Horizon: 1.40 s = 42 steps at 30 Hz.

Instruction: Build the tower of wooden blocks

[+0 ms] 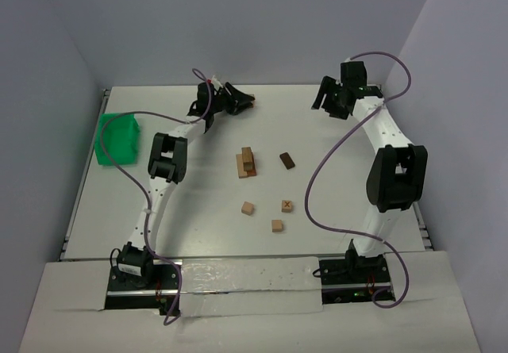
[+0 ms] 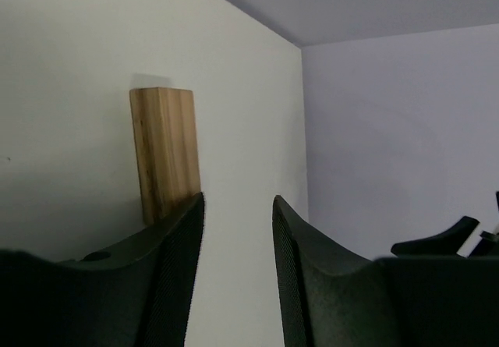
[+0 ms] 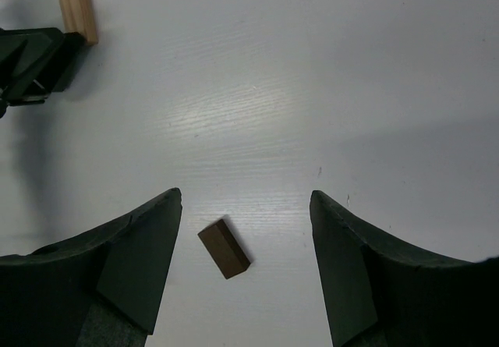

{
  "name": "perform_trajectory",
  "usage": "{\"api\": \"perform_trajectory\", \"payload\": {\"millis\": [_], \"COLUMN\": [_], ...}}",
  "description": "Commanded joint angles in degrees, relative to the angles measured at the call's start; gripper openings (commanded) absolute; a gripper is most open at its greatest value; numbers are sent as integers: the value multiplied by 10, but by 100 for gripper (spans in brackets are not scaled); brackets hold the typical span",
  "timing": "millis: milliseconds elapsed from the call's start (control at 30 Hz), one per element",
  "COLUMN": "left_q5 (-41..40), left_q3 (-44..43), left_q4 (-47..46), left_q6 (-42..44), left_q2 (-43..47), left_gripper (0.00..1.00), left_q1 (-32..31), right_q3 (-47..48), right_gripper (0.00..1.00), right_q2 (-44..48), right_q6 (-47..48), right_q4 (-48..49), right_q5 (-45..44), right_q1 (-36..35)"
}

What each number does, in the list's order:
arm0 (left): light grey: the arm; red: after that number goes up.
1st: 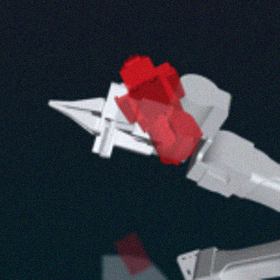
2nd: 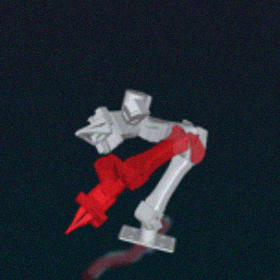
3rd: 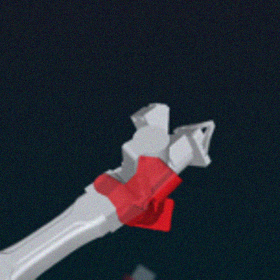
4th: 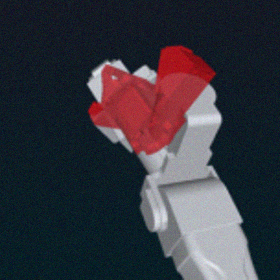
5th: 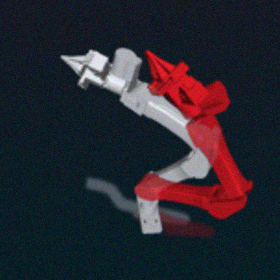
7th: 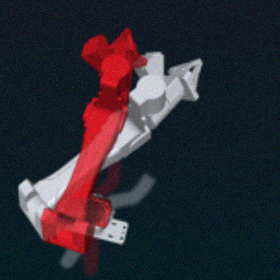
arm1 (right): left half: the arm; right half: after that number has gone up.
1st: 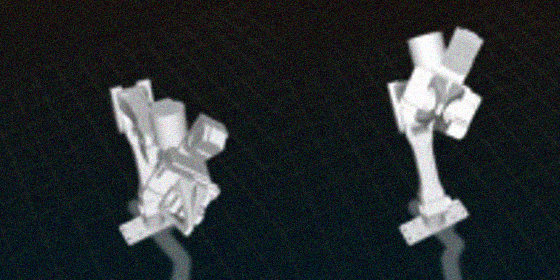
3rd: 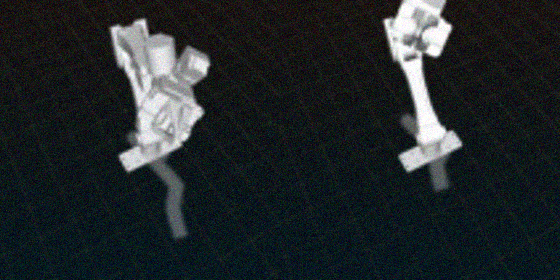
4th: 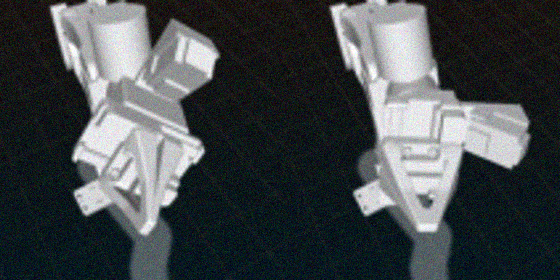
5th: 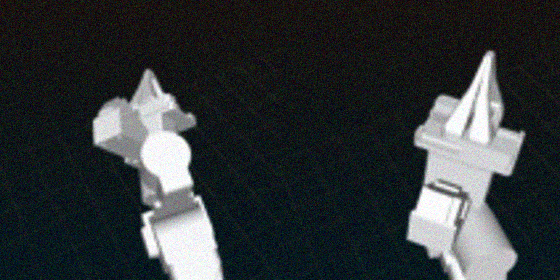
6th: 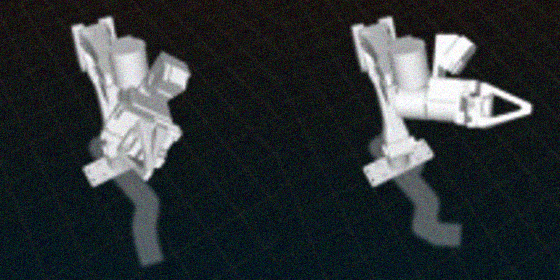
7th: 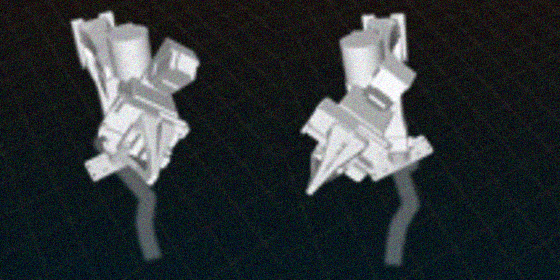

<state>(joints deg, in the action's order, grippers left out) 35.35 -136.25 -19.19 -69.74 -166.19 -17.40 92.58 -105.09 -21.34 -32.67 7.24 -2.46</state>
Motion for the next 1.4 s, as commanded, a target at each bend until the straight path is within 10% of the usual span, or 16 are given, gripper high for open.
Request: {"api": "perform_trajectory", "payload": {"millis": [0,467,967,1367], "left_q5": [-54,-40,-54,-8], "left_q3": [-48,32,405,181], "left_q4": [51,98,9,-102], "left_q6": [29,30,143,68], "left_q2": [-23,14,294,161], "left_gripper": [47,30,27,33], "left_q1": [-12,-13,20,33], "right_q3": [-10,-7,-24,-31], "right_gripper": [74,73,72,72], "right_q2": [46,37,49,44], "right_q6": [7,6,5,3], "right_q4": [8,6,14,22], "right_q5": [8,9,31,39], "right_q1": [13,20,40,40]}}
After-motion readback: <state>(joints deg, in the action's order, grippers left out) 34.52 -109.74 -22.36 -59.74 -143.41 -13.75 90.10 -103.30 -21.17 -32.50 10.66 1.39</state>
